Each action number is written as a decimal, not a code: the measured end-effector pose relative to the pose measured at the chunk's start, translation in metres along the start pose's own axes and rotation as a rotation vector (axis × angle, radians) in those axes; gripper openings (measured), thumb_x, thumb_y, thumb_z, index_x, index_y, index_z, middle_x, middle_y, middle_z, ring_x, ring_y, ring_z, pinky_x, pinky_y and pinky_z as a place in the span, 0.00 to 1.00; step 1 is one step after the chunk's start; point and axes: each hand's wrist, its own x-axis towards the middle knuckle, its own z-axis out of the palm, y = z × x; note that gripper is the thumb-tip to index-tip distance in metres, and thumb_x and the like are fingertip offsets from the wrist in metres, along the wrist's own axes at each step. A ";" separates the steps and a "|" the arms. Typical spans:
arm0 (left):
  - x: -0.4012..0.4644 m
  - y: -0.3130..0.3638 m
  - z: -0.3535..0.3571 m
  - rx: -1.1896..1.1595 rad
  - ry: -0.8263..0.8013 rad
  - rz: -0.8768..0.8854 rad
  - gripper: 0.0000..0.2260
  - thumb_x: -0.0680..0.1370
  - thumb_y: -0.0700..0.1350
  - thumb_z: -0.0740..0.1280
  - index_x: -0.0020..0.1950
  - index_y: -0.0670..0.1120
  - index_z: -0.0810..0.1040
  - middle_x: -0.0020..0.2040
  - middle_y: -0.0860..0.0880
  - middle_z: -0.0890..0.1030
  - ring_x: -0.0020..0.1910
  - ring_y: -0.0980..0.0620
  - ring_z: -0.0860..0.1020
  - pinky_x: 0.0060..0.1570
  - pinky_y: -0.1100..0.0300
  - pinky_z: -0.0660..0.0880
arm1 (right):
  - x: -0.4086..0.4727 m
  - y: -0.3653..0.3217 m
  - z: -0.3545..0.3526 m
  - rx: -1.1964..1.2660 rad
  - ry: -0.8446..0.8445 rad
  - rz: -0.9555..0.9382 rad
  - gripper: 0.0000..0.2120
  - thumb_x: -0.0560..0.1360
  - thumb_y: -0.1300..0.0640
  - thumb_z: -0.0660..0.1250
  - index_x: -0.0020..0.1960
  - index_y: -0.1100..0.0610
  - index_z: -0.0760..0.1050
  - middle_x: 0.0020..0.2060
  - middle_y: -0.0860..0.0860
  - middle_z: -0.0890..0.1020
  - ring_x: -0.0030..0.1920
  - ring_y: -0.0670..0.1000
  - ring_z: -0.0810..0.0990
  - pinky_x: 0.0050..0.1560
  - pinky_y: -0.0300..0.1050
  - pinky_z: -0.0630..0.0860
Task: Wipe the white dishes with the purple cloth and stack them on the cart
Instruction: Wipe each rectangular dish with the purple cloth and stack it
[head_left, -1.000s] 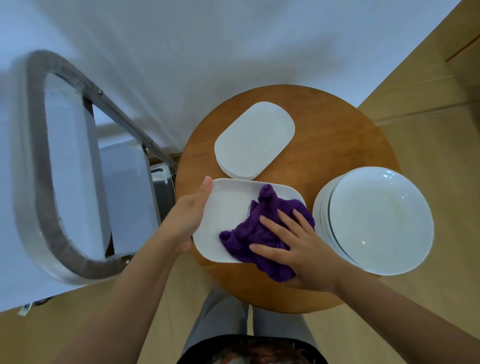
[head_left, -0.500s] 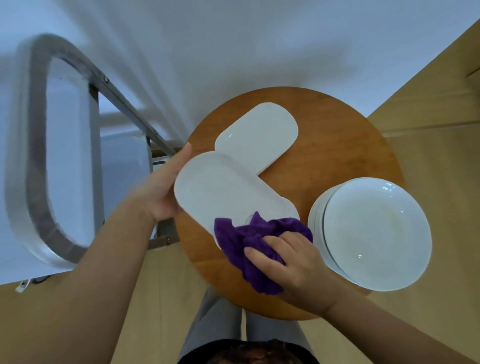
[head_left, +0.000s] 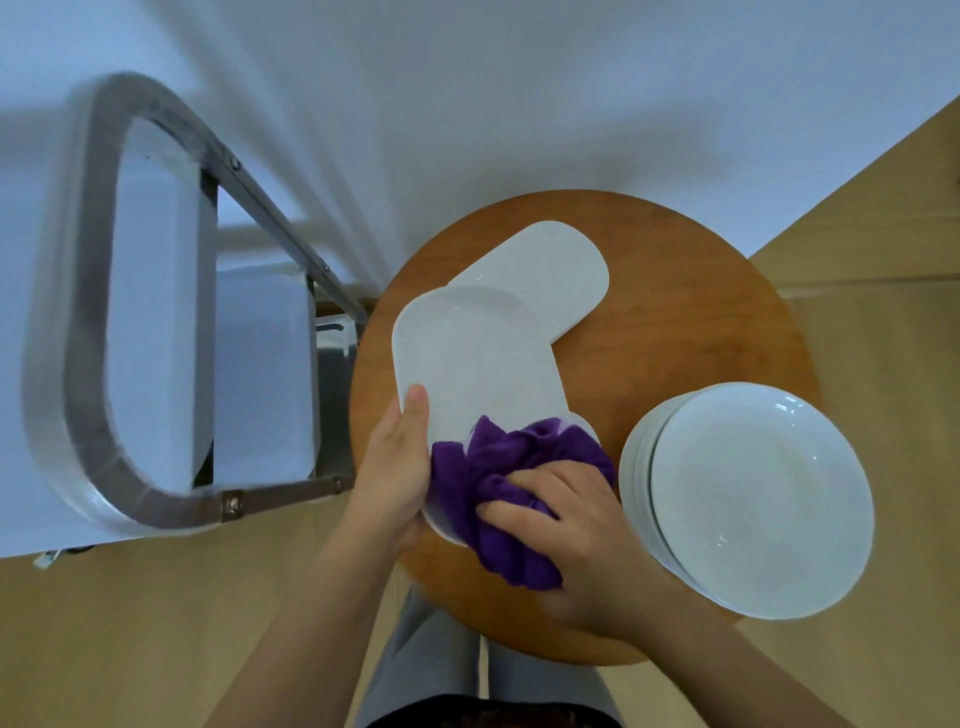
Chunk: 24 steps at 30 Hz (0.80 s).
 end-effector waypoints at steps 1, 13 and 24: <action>0.001 -0.001 -0.003 0.056 -0.035 0.007 0.12 0.81 0.58 0.52 0.57 0.58 0.71 0.54 0.51 0.80 0.53 0.49 0.79 0.53 0.49 0.79 | -0.001 0.005 -0.003 0.020 -0.058 0.037 0.26 0.62 0.54 0.73 0.59 0.51 0.73 0.53 0.50 0.80 0.56 0.50 0.73 0.56 0.43 0.71; -0.012 0.005 -0.006 0.321 -0.442 0.129 0.24 0.74 0.66 0.48 0.53 0.57 0.77 0.45 0.52 0.84 0.46 0.55 0.83 0.44 0.61 0.80 | 0.052 -0.004 -0.013 0.221 -0.250 0.321 0.32 0.68 0.34 0.51 0.70 0.31 0.44 0.75 0.42 0.40 0.74 0.49 0.35 0.73 0.54 0.38; -0.026 -0.002 -0.025 0.413 -0.430 0.153 0.09 0.80 0.50 0.59 0.55 0.53 0.77 0.46 0.53 0.84 0.44 0.52 0.84 0.40 0.60 0.81 | 0.089 0.048 -0.031 0.192 -0.357 0.304 0.48 0.63 0.35 0.72 0.72 0.38 0.46 0.66 0.44 0.68 0.57 0.45 0.71 0.51 0.39 0.74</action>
